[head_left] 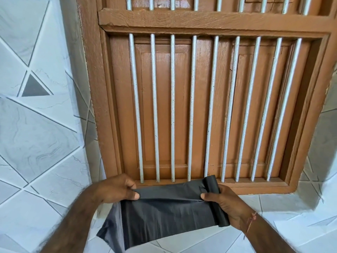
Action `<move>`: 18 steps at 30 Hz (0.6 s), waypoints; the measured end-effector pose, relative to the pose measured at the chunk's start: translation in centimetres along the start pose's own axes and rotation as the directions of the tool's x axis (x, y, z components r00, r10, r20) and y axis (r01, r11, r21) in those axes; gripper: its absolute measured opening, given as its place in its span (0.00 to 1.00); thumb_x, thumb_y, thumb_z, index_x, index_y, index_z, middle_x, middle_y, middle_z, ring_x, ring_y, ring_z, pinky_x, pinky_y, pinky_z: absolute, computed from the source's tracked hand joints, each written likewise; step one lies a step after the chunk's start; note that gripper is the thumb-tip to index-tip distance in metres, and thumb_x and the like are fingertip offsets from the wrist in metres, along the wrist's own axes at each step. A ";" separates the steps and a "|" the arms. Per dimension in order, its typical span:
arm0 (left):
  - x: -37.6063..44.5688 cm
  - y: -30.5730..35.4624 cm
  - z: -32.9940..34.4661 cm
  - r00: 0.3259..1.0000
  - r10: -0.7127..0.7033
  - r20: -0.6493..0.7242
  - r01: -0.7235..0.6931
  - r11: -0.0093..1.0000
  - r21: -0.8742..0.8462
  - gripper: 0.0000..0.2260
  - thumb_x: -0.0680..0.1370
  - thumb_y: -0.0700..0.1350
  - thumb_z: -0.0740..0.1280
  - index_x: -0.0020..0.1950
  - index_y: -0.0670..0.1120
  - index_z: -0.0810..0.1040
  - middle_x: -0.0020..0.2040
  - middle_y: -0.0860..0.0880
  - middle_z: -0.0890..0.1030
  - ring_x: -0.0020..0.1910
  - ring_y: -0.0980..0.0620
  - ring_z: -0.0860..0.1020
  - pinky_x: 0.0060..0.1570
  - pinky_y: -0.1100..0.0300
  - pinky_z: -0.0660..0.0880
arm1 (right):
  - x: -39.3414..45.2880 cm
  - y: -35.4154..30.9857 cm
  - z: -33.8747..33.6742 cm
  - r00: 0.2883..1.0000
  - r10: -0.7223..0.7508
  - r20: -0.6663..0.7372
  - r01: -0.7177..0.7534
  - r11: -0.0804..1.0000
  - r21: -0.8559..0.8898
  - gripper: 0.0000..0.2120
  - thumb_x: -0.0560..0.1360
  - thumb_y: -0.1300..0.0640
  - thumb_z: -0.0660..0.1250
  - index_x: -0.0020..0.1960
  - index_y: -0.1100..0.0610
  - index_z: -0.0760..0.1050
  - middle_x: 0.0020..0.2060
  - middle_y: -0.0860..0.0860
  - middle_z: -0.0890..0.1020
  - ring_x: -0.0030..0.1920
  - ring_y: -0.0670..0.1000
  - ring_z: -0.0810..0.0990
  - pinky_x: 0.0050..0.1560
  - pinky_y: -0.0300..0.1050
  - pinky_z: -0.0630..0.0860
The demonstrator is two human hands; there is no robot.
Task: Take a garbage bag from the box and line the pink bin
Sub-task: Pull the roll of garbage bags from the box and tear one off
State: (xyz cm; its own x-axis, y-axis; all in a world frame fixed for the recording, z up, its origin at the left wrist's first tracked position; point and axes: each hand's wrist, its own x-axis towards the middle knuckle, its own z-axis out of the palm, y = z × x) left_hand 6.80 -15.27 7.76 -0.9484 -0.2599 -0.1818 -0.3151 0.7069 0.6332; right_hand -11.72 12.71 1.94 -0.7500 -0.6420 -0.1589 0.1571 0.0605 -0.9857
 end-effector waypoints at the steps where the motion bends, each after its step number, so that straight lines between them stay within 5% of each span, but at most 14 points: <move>1: 0.1 0.2 0.2 1.000 -0.022 -0.020 0.023 0.999 0.044 0.11 0.74 0.52 0.71 0.33 0.52 0.79 0.31 0.59 0.77 0.36 0.60 0.74 0.39 0.63 0.69 | -0.1 -0.2 0.3 0.999 -0.046 0.000 0.046 0.998 -0.044 0.17 0.68 0.61 0.77 0.55 0.60 0.81 0.47 0.59 0.87 0.50 0.60 0.85 0.56 0.57 0.80; 3: 0.7 1.0 1.1 0.994 0.025 -0.105 -0.020 0.999 0.050 0.10 0.72 0.57 0.72 0.38 0.52 0.81 0.36 0.58 0.80 0.39 0.61 0.78 0.41 0.64 0.73 | -0.5 -0.7 1.1 0.993 -0.105 0.049 0.111 0.986 -0.126 0.11 0.71 0.60 0.74 0.53 0.57 0.82 0.47 0.56 0.87 0.49 0.56 0.85 0.53 0.50 0.81; 5: 1.9 2.6 3.0 0.981 0.136 -0.139 -0.152 0.982 -0.113 0.16 0.69 0.59 0.73 0.51 0.51 0.82 0.49 0.55 0.84 0.49 0.62 0.81 0.54 0.61 0.78 | -1.1 -1.5 2.0 0.982 -0.118 0.150 0.145 0.972 -0.183 0.08 0.73 0.60 0.73 0.52 0.57 0.82 0.46 0.54 0.86 0.48 0.53 0.85 0.51 0.47 0.80; 8: 3.2 5.4 6.8 0.970 0.239 0.046 -0.198 0.886 -0.419 0.20 0.73 0.52 0.73 0.63 0.47 0.78 0.59 0.51 0.83 0.58 0.58 0.80 0.61 0.62 0.75 | -1.7 -2.4 2.8 0.958 -0.105 0.267 0.167 0.961 -0.221 0.11 0.73 0.59 0.72 0.55 0.59 0.81 0.48 0.56 0.85 0.51 0.54 0.84 0.58 0.50 0.78; 13: 4.4 5.9 9.1 0.973 0.229 0.019 -0.180 0.811 -0.557 0.15 0.77 0.41 0.69 0.56 0.30 0.76 0.48 0.41 0.82 0.48 0.50 0.79 0.48 0.60 0.76 | -1.2 -2.4 1.3 0.984 -0.027 0.179 0.051 0.990 -0.131 0.21 0.66 0.56 0.75 0.58 0.58 0.81 0.54 0.61 0.84 0.58 0.62 0.82 0.65 0.62 0.74; 18: 4.4 6.8 7.5 0.968 0.242 0.062 -0.212 0.926 -0.311 0.07 0.76 0.46 0.70 0.46 0.42 0.82 0.43 0.44 0.84 0.43 0.53 0.81 0.44 0.58 0.75 | -1.0 -0.9 0.1 0.986 0.045 0.163 -0.041 0.999 -0.028 0.23 0.65 0.56 0.77 0.59 0.61 0.81 0.57 0.64 0.82 0.61 0.66 0.79 0.67 0.64 0.71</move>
State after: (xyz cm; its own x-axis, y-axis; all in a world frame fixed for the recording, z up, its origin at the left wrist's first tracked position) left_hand 0.19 -6.73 5.63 -0.9968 -0.0391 -0.0694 -0.0797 0.5053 0.8593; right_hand -11.05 13.17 2.95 -0.6272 -0.7547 -0.1923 0.1696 0.1086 -0.9795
